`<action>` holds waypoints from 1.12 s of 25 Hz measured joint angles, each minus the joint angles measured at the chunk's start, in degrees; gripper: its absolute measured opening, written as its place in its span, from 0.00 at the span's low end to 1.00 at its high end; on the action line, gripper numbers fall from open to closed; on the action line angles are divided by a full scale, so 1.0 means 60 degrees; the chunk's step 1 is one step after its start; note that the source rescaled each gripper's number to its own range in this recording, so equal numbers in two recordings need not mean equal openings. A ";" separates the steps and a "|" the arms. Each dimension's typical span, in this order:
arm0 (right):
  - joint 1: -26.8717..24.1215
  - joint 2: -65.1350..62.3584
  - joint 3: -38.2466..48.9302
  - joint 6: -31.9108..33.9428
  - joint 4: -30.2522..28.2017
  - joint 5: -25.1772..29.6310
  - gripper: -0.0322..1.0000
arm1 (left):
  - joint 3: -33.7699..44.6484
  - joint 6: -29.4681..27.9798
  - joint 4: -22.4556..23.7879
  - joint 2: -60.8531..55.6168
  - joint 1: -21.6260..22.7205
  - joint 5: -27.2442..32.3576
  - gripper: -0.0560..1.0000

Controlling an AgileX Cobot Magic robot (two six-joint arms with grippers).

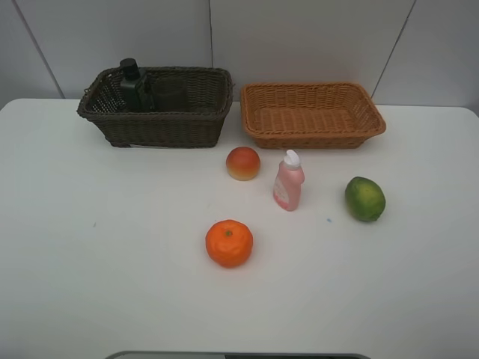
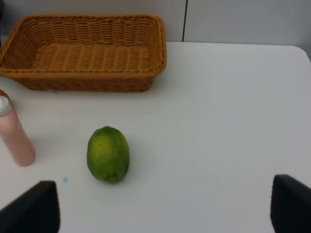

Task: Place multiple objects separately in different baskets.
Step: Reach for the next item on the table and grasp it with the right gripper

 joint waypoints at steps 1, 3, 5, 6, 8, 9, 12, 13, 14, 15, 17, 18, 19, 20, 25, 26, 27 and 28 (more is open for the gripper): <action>0.0000 0.0000 0.0000 0.0000 0.0000 0.0000 0.86 | 0.0000 0.0028 -0.0067 -0.0008 0.0000 0.0000 1.00; 0.0000 0.0000 0.0000 0.0000 0.0000 0.0000 0.86 | 0.0000 0.0161 -0.0214 -0.0019 0.0000 0.0000 1.00; 0.0000 0.0000 0.0000 0.0000 0.0000 0.0000 0.86 | 0.0000 0.0208 -0.0248 -0.0019 -0.0032 0.0000 1.00; 0.0000 0.0000 0.0000 0.0000 0.0000 0.0000 0.86 | 0.0000 0.0219 -0.0248 -0.0019 -0.0037 0.0000 1.00; 0.0000 0.0000 0.0000 0.0000 0.0000 0.0000 0.86 | 0.0000 0.0227 -0.0248 -0.0019 -0.0044 0.0000 1.00; 0.0000 0.0000 0.0000 0.0000 0.0000 0.0000 0.86 | 0.0007 0.0227 -0.0248 -0.0019 -0.0044 0.0000 1.00; 0.0000 0.0000 0.0000 0.0000 0.0000 0.0000 0.86 | 0.0007 0.0235 -0.0248 -0.0019 -0.0044 0.0000 1.00; 0.0000 0.0000 0.0000 0.0000 0.0000 0.0000 0.86 | 0.0007 0.0235 -0.0261 -0.0019 -0.0023 0.0000 1.00; 0.0000 0.0000 0.0000 0.0000 0.0000 0.0000 0.86 | 0.0007 0.0235 -0.0261 -0.0019 0.0031 0.0000 1.00; 0.0000 0.0000 0.0000 0.0000 0.0000 0.0000 0.86 | 0.0007 0.0235 -0.0272 -0.0019 0.0116 0.0000 1.00; 0.0000 0.0000 0.0000 0.0000 0.0000 0.0000 0.86 | 0.0010 0.0237 -0.0280 -0.0019 0.0495 0.0000 1.00; 0.0000 0.0000 0.0000 0.0000 0.0000 0.0000 0.86 | 0.0010 0.0246 -0.0280 -0.0019 0.0767 0.0000 1.00; 0.0000 0.0000 0.0000 0.0000 0.0000 0.0000 0.86 | 0.0010 0.0246 -0.0280 -0.0019 0.0993 0.0000 1.00; 0.0000 0.0000 0.0000 0.0000 0.0000 0.0000 0.86 | 0.0010 0.0246 -0.0280 -0.0019 0.1245 0.0000 1.00; 0.0000 0.0000 0.0000 0.0000 0.0000 0.0000 0.86 | 0.0010 0.0246 -0.0280 -0.0019 0.2192 0.0000 1.00; 0.0000 0.0000 0.0000 0.0000 0.0000 0.0000 0.86 | 0.0010 0.0246 -0.0280 -0.0019 0.2356 0.0000 1.00; 0.0000 0.0000 0.0000 0.0000 0.0000 0.0000 0.86 | 0.0010 0.0246 -0.0280 -0.0019 0.2496 0.0000 1.00; 0.0000 0.0000 0.0000 0.0000 0.0000 0.0000 0.86 | 0.0010 0.0246 -0.0280 -0.0019 0.2583 0.0000 1.00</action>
